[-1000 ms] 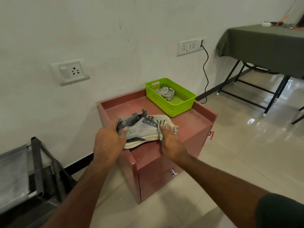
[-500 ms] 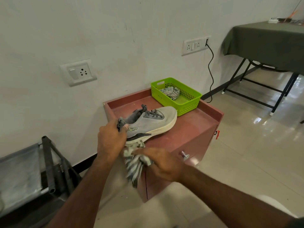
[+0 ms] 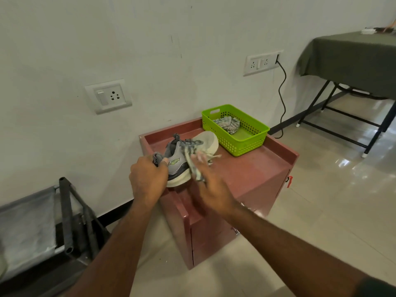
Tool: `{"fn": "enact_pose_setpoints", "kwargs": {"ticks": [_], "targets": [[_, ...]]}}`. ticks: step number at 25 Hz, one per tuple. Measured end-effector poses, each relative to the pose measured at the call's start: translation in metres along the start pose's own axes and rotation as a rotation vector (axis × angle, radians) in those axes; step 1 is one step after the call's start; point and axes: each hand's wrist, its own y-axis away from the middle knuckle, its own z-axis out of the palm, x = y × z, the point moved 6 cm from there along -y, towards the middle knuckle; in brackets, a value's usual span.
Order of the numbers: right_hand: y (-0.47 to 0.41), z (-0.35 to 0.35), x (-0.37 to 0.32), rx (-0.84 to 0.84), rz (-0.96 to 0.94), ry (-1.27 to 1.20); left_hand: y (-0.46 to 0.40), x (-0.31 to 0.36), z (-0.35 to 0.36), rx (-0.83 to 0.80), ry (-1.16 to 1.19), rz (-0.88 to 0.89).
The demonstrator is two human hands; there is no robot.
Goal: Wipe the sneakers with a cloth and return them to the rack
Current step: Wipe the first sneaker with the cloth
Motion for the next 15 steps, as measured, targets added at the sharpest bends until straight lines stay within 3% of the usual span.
{"fn": "enact_pose_setpoints", "kwargs": {"ticks": [4, 7, 9, 11, 13, 15], "targets": [[0.033, 0.031, -0.043, -0.3, -0.371, 0.087, -0.006, -0.01, -0.007, 0.02, 0.027, -0.051], [0.02, 0.009, -0.029, -0.262, -0.48, 0.314, -0.007, -0.013, -0.008, -0.045, 0.052, -0.029], [0.0, -0.017, -0.003, -0.149, -0.394, 0.406, -0.01, -0.02, -0.009, -0.053, 0.104, -0.037], [-0.016, -0.05, 0.035, -0.042, -0.166, 0.393, -0.011, -0.03, -0.014, -0.06, 0.113, -0.08], [-0.021, -0.089, 0.066, 0.176, 0.118, 0.281, -0.012, -0.038, -0.02, -0.059, 0.098, -0.078], [-0.018, -0.12, 0.078, 0.434, 0.269, 0.218, -0.012, -0.039, -0.022, -0.049, 0.051, -0.042]]}}
